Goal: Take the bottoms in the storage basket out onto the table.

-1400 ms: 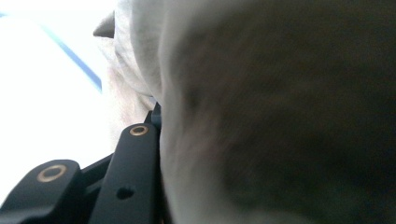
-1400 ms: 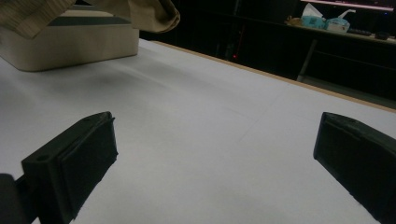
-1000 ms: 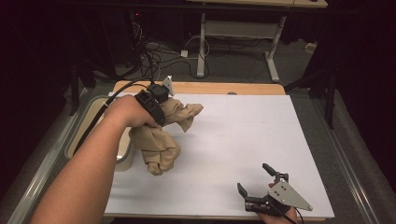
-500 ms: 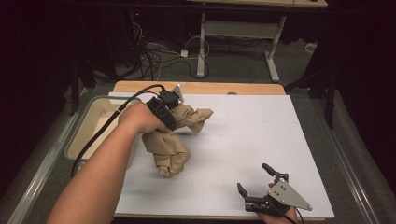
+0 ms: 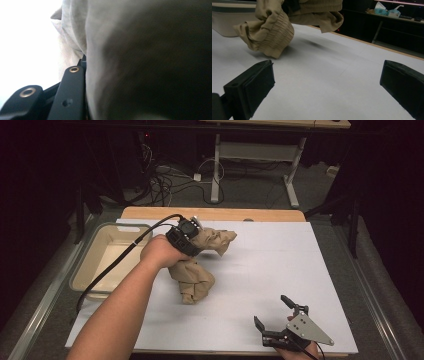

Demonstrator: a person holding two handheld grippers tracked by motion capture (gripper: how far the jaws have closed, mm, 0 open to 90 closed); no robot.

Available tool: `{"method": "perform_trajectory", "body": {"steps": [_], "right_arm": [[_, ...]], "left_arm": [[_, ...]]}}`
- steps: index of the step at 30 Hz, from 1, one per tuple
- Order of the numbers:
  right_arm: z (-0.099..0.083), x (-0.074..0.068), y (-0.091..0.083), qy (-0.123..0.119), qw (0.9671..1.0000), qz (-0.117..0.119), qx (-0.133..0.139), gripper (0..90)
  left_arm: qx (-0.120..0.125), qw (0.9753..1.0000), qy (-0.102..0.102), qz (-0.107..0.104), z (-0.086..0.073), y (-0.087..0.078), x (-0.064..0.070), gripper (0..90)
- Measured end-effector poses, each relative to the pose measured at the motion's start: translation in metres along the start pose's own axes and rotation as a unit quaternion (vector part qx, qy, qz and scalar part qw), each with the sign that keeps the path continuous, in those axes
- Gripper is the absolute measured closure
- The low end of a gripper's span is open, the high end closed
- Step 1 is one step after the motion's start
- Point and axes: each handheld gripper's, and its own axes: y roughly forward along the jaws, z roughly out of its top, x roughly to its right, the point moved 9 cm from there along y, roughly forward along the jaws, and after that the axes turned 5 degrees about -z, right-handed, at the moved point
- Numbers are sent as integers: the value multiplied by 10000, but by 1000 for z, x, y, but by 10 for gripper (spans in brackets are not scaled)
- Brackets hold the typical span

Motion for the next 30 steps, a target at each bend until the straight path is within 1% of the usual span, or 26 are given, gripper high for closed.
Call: {"method": "perform_trajectory", "body": {"steps": [1, 4, 6, 7, 10, 11, 14, 16, 17, 19, 22, 25, 26, 27, 29, 30], "right_arm": [[0, 0, 0, 1, 10000, 1, 5, 4], [0, 0, 0, 9, 10000, -1, -2, 4], [0, 0, 0, 6, 10000, 4, 2, 4], [0, 0, 0, 13, 10000, 6, -1, 4], [-1, 0, 0, 7, 10000, 13, -10, 4], [-1, 0, 1, 3, 10000, 16, -13, 4], [-1, -1, 0, 24, 10000, 3, -1, 4], [-1, 0, 0, 23, 10000, -3, -3, 4], [-1, 0, 0, 10, 10000, -4, -3, 4], [-1, 0, 0, 22, 10000, 5, -7, 4], [-1, 0, 0, 21, 10000, 3, -9, 4], [-1, 1, 0, 10, 10000, -2, -2, 4], [-1, 1, 0, 14, 10000, -4, 3, 4], [-1, 0, 0, 7, 10000, 3, -1, 4], [-2, 0, 0, 20, 10000, 5, -6, 4], [-2, 0, 1, 27, 10000, 2, -1, 4]], "left_arm": [[53, 10000, 43, -13, 2, 2, 1, 614], [200, 9998, 30, -27, 7, 6, 1, 614], [324, 9995, 46, 26, 11, 10, 1, 614], [409, 9991, 118, 85, 13, 11, 0, 615], [711, 9972, 140, 200, 20, 16, -1, 614], [767, 9967, 153, 225, 22, 18, -2, 614], [1056, 9938, 193, 284, 27, 24, -4, 607], [1281, 9911, 219, 302, 30, 29, -6, 601], [1431, 9891, 175, 285, 31, 32, -7, 600], [1651, 9860, 86, 238, 33, 36, -10, 593], [1893, 9818, -74, 145, 36, 43, -14, 580], [1947, 9806, -113, 193, 37, 52, -18, 557], [2002, 9795, -105, 199, 38, 56, -19, 541], [2018, 9792, -99, 207, 39, 58, -20, 524], [2083, 9777, -73, 272, 40, 68, -21, 498], [2073, 9778, -58, 287, 40, 71, -22, 472]]}}
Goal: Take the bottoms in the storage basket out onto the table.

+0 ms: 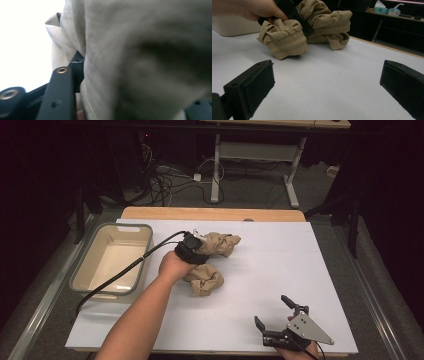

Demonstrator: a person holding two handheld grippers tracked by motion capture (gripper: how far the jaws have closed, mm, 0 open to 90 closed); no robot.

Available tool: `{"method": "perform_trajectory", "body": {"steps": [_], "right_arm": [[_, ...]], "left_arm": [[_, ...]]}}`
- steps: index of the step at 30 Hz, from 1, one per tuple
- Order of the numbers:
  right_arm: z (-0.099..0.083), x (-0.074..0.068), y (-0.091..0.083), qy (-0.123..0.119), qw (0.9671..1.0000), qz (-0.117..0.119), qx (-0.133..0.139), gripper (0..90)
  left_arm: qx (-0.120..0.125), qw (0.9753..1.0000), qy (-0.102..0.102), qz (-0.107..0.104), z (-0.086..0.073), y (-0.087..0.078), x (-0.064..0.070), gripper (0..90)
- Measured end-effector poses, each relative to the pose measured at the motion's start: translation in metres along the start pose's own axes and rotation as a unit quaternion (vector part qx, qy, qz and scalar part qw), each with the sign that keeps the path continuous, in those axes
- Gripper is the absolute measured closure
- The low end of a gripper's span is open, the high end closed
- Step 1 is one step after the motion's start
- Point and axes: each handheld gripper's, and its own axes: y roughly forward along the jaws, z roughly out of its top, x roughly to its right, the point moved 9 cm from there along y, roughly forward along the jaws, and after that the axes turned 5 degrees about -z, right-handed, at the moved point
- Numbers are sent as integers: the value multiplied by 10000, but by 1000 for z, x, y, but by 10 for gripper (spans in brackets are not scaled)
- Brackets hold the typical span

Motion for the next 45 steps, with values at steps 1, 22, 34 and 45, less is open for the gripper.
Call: {"method": "perform_trajectory", "body": {"steps": [1, 22, 34, 45], "right_arm": [[0, 0, 0, 3, 10000, 2, -6, 4], [-1, 0, 1, 14, 10000, 15, -21, 4], [3, 8, 2, 71, 9999, -88, 37, 4], [6, 11, 7, 73, 9999, -49, 67, 4]], "left_arm": [[12, 10000, 0, 23, -2, 5, -1, 444], [342, 9993, 110, 23, -5, 40, 1, 134], [430, 9990, -131, -37, -3, 47, -2, 104], [458, 9987, -196, -71, 1, 38, -1, 0]]}}
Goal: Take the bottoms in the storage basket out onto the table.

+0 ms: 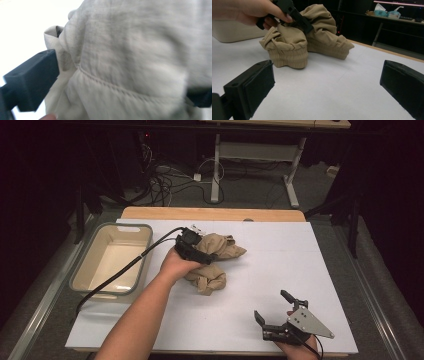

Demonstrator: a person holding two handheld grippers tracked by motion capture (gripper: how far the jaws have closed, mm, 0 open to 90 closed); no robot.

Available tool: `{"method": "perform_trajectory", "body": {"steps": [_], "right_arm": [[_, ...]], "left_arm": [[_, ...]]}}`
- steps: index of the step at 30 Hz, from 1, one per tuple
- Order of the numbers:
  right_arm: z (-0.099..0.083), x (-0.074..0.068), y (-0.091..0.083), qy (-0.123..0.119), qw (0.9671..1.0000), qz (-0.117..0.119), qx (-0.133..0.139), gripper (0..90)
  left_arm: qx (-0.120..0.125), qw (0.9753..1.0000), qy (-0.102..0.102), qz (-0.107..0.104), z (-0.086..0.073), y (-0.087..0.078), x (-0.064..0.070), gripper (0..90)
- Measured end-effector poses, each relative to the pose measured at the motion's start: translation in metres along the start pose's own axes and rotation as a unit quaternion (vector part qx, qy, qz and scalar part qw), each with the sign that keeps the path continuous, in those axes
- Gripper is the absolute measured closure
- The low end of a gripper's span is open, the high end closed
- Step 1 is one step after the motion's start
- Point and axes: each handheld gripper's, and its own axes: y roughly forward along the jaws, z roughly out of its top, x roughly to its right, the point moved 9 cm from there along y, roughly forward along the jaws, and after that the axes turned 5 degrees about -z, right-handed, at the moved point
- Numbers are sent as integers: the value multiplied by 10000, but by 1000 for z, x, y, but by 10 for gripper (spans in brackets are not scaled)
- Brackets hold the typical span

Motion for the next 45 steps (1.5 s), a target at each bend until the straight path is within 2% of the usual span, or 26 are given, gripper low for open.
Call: {"method": "perform_trajectory", "body": {"steps": [4, 11, 14, 16, 18, 23, 28, 34, 40, 45], "right_arm": [[1, -1, 1, -6, 10000, 25, 22, 4], [2, -3, 3, 22, 10000, 73, 30, 4], [1, -3, 3, 0, 10000, 88, 22, 4], [2, -4, 3, 21, 10000, 92, 30, 4], [2, -5, 3, 18, 9999, 109, 39, 4], [2, -8, 3, -5, 9999, 132, 24, 4], [2, -8, 4, 3, 9999, 128, 21, 4], [1, -9, 5, 27, 9999, 135, 8, 4], [1, -8, 5, 43, 9999, 128, -3, 4], [0, -7, 5, 45, 9999, 125, -11, 4]], "left_arm": [[61, 9999, -81, -55, 3, -2, 1, 0], [126, 9996, -103, -231, 7, -12, 6, 0], [126, 9993, -94, -347, 9, -19, 10, 0], [189, 9992, -58, -341, 10, -25, 12, 0], [298, 9988, -136, -373, 10, -33, 13, 0], [385, 9985, -136, -374, 6, -51, 14, 0], [526, 9975, -253, -406, -3, -65, 9, 0], [611, 9964, -373, -459, -18, -69, 5, 0], [703, 9959, -360, -448, -35, -67, 4, 0], [893, 9942, -336, -494, -45, -70, 9, 0]]}}
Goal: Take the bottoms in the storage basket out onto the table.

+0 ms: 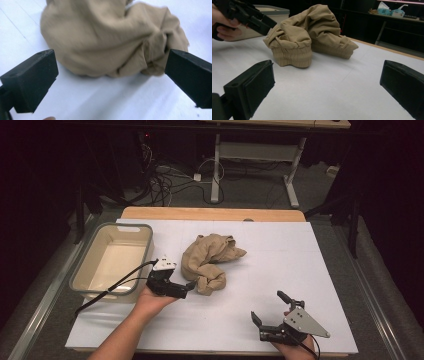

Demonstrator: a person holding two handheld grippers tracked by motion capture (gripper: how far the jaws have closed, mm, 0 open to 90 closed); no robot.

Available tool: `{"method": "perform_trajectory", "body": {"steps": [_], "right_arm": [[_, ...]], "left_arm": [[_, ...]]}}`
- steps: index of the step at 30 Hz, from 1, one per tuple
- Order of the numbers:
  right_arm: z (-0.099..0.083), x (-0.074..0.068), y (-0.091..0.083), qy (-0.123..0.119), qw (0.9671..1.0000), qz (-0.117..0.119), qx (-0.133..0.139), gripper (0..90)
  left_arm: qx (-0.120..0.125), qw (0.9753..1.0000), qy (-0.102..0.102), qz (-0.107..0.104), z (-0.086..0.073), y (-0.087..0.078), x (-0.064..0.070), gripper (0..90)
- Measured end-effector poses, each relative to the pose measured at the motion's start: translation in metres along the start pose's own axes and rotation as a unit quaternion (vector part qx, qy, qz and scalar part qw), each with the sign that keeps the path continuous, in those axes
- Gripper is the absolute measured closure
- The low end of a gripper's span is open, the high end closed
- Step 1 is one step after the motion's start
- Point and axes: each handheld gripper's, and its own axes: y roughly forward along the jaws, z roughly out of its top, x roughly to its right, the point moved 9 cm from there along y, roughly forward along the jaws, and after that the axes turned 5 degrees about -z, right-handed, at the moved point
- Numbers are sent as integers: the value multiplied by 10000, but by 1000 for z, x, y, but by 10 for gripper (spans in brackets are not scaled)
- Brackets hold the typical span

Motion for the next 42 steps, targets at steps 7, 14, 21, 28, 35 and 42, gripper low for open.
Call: {"method": "perform_trajectory", "body": {"steps": [7, 14, 21, 28, 35, 42], "right_arm": [[-1, -1, 1, -28, 10000, 17, -6, 4], [-1, -3, 2, -49, 10000, 38, -17, 4], [-1, -4, 1, -38, 10000, 45, -18, 4], [-2, -7, 1, -42, 10000, 68, -28, 4], [-2, -6, -3, -15, 10000, 3, -22, 4], [-2, -4, -6, 64, 9999, -118, -36, 4]], "left_arm": [[187, 9997, 86, -108, -21, -10, 14, 0], [160, 9994, 266, -119, -44, -8, 24, 0], [336, 9986, 402, -93, -67, -12, 31, 0], [624, 9968, 490, -136, -86, -28, 41, 0], [1024, 9924, 604, -306, -99, -49, 55, 0], [1294, 9883, 575, -571, -107, -61, 64, 0]]}}
